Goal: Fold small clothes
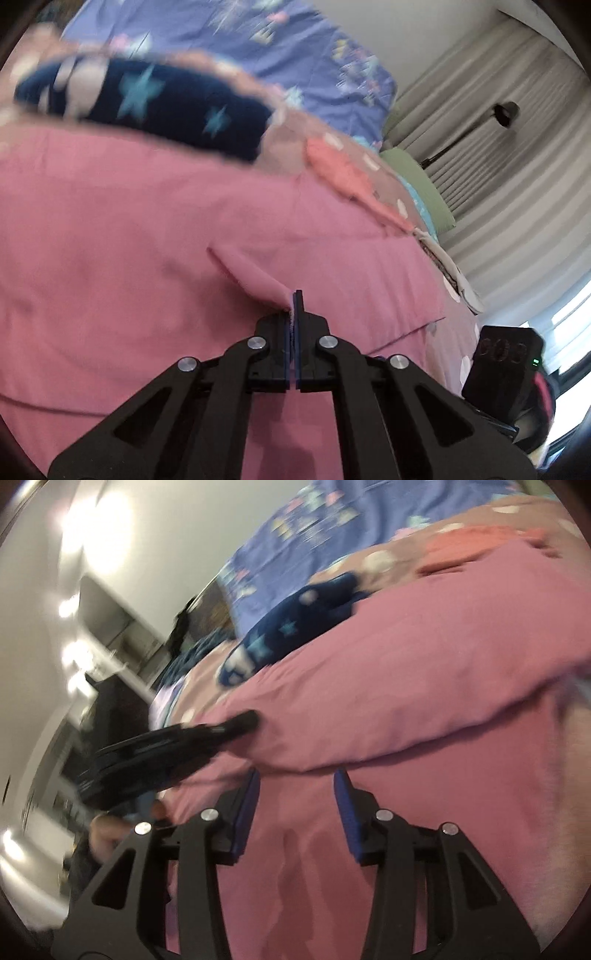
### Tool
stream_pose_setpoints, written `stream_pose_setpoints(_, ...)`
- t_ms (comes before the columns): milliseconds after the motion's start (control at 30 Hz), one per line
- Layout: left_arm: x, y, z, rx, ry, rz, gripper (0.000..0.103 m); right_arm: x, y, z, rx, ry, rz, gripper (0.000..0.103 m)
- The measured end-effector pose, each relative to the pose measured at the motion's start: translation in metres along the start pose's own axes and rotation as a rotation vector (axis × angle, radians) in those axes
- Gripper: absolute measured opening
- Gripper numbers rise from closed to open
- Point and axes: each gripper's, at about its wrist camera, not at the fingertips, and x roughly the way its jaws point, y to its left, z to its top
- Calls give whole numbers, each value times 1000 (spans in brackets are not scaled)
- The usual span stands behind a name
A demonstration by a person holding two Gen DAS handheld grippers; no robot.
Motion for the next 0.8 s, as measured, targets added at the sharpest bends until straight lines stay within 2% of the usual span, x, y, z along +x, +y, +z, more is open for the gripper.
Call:
stream_pose_setpoints(67, -16, -19, 12, 62, -52, 4, 0, -5, -9, 2, 52, -41, 4, 41)
stream_pose_setpoints(200, -60, -56, 40, 169, -152, 5, 0, -13, -12, 6, 74, -115, -11, 42)
stream_pose_setpoints(267, -77, -64, 49, 211, -182, 11, 0, -12, -15, 8, 91, -130, -31, 42)
stream_pose_setpoints(367, -100, -64, 54, 260, -216, 67, 0, -13, -21, 10, 127, -158, -55, 42)
stream_pose_setpoints(567, -127, -15, 51, 212, -240, 178, 0, -10, -20, 6, 115, -136, -122, 42)
stream_pose_setpoints(667, -134, 22, 45, 119, -233, 181, 0, -9, -19, 6, 102, -130, -117, 47)
stream_pose_setpoints(700, -129, 35, 40, 84, -205, 170, 0, -8, -19, 7, 97, -128, -118, 49)
stream_pose_setpoints(767, -117, 51, 29, 39, -153, 170, 5, -7, -17, 7, 76, -121, -123, 52)
stream_pose_setpoints(800, -107, 57, 25, 18, -120, 159, 18, -7, -17, 7, 71, -120, -124, 54)
